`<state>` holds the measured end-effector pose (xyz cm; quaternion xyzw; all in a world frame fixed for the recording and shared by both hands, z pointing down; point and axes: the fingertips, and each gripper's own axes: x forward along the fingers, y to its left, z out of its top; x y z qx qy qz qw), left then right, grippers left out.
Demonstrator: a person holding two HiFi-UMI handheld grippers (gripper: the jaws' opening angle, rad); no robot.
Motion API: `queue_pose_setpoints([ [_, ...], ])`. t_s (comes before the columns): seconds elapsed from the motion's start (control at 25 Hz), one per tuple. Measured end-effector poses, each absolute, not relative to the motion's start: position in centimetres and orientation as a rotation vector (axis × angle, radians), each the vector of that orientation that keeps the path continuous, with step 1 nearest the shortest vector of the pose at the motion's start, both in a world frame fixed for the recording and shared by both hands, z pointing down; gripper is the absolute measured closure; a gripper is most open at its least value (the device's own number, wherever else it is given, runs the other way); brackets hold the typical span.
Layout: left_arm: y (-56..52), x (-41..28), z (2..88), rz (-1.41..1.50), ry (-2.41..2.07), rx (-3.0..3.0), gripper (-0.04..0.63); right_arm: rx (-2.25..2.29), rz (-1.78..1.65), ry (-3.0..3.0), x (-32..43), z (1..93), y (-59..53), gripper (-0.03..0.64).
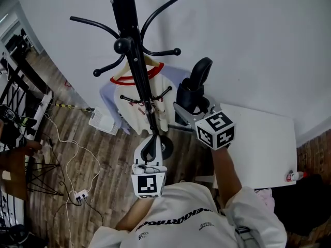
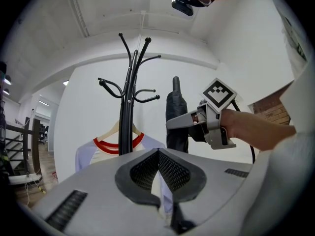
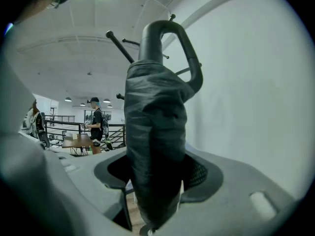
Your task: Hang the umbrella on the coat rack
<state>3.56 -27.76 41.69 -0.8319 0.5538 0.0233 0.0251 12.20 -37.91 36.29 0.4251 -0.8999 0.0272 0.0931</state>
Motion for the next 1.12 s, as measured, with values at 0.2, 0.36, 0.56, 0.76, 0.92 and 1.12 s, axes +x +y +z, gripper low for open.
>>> queue_pose_setpoints([
  [0.2, -28.3, 3.4, 41.7, 0.072, 1.735, -2.554, 0.598, 1.181, 0.057, -2.679, 11.1, 35.3, -39.8, 0.347],
  [0.36, -28.7, 3.2, 41.6, 0.07, 1.753, -2.546, 0.598, 1.149, 0.054, -2.683, 10.5, 34.9, -41.3, 0.347],
  [0.56, -29.1, 3.0, 41.7, 0.068, 1.762, -2.547, 0.597, 1.115, 0.067, -2.664, 10.1, 35.3, -42.8, 0.347],
  [0.76, -29.5, 3.0, 42.0, 0.062, 1.762, -2.546, 0.598, 1.075, 0.099, -2.656, 9.6, 36.2, -43.9, 0.347],
  [0.92, -29.5, 2.8, 42.1, 0.055, 1.763, -2.539, 0.597, 1.022, 0.13, -2.678, 8.7, 36.3, -44.2, 0.347],
  [1.12, -29.5, 2.5, 42.1, 0.045, 1.767, -2.532, 0.597, 0.953, 0.146, -2.685, 7.4, 36.6, -44.6, 0.347],
])
